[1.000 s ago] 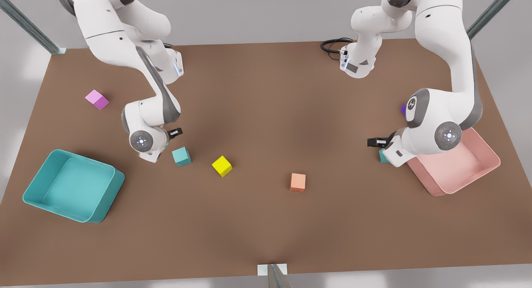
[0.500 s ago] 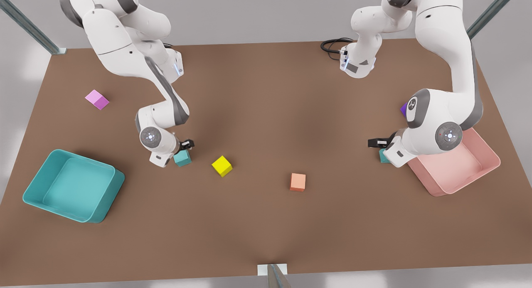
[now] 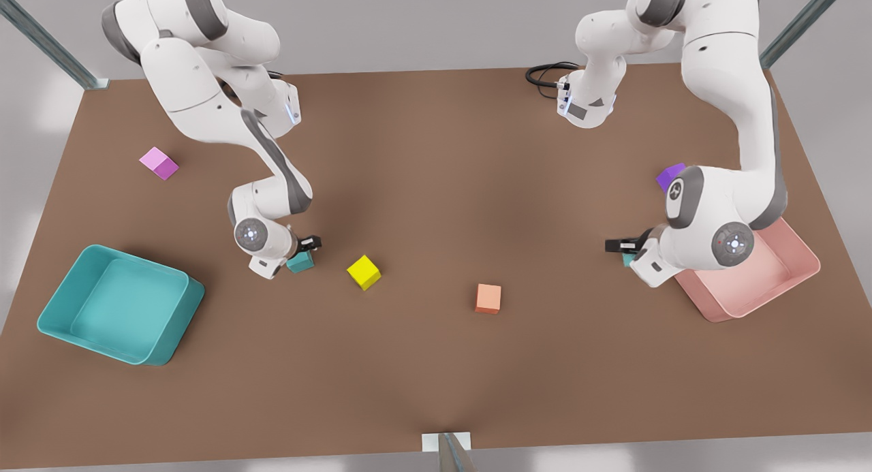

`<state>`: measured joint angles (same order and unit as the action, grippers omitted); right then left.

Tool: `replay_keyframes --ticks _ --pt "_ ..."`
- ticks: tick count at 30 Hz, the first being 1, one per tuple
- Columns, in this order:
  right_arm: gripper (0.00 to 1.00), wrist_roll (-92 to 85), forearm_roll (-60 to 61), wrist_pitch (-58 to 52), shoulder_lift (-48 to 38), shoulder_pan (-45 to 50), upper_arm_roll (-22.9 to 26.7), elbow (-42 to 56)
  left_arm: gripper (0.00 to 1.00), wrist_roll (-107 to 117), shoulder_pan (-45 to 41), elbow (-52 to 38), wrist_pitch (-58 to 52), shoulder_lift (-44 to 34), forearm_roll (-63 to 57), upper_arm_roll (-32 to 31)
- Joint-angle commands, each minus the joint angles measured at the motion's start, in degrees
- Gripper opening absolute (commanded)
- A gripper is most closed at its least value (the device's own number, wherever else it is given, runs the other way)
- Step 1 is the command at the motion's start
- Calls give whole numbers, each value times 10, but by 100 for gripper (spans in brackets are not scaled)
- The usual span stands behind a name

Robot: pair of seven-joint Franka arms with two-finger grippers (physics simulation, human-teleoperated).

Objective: Stack the two blue cubes on top of each other

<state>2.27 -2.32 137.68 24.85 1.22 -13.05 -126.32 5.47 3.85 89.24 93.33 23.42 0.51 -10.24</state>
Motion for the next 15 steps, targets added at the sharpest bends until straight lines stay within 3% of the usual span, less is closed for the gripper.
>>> replay_keyframes --ticks 1,2,3,4,5,7,10,12,15 --pt "99 16 -1 8 4 0 0 0 100 0 14 -1 34 11 -27 0" --pt "92 16 -2 8 5 0 0 0 100 0 21 -1 38 22 -30 0" --pt "62 16 -2 7 5 0 0 0 100 -2 34 5 68 27 -48 1" --pt "45 16 -2 7 5 0 0 0 100 -43 34 50 97 7 -52 17" --pt "36 16 -2 6 5 0 0 1 100 -71 38 100 138 -17 -52 31" --pt "32 15 -2 -12 3 -3 0 17 100 -90 35 159 207 -31 -55 36" --pt "32 55 13 -269 -2 14 -28 215 100 -97 34 235 258 -58 -53 51" --pt "32 219 13 -312 -2 48 -91 291 100 -99 39 267 316 -57 -54 52" --pt "32 529 13 -312 41 192 -101 386 100 -99 39 283 353 -45 -54 52"
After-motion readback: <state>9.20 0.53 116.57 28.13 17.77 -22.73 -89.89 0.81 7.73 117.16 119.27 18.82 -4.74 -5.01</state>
